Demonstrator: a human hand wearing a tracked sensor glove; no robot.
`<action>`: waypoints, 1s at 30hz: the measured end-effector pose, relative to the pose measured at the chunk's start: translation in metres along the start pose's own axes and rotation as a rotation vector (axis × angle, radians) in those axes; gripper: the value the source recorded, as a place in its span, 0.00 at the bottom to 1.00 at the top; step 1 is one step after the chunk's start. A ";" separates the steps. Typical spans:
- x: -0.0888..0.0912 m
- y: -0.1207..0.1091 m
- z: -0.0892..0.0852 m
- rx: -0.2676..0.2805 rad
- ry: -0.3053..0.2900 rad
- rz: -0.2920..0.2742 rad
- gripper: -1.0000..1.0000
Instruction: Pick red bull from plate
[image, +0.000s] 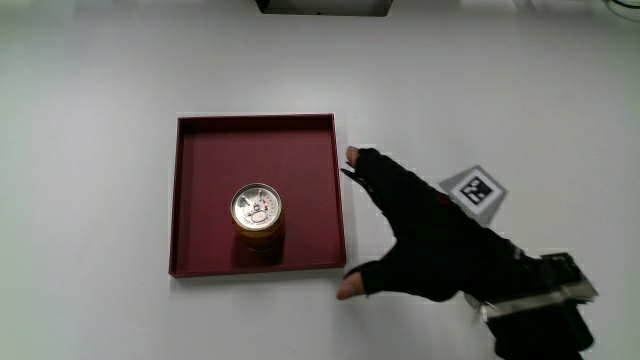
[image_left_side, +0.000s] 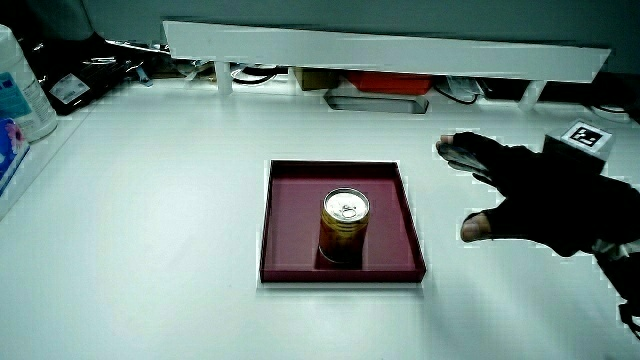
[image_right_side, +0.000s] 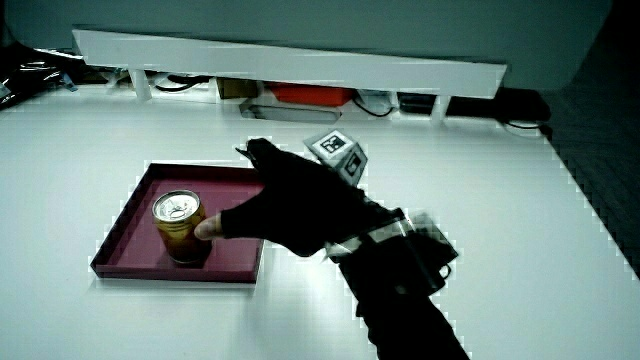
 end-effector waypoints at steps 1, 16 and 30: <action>0.005 0.007 -0.002 -0.004 -0.001 0.009 0.50; 0.034 0.075 -0.040 -0.067 0.081 0.032 0.50; 0.041 0.092 -0.057 -0.080 0.104 0.056 0.50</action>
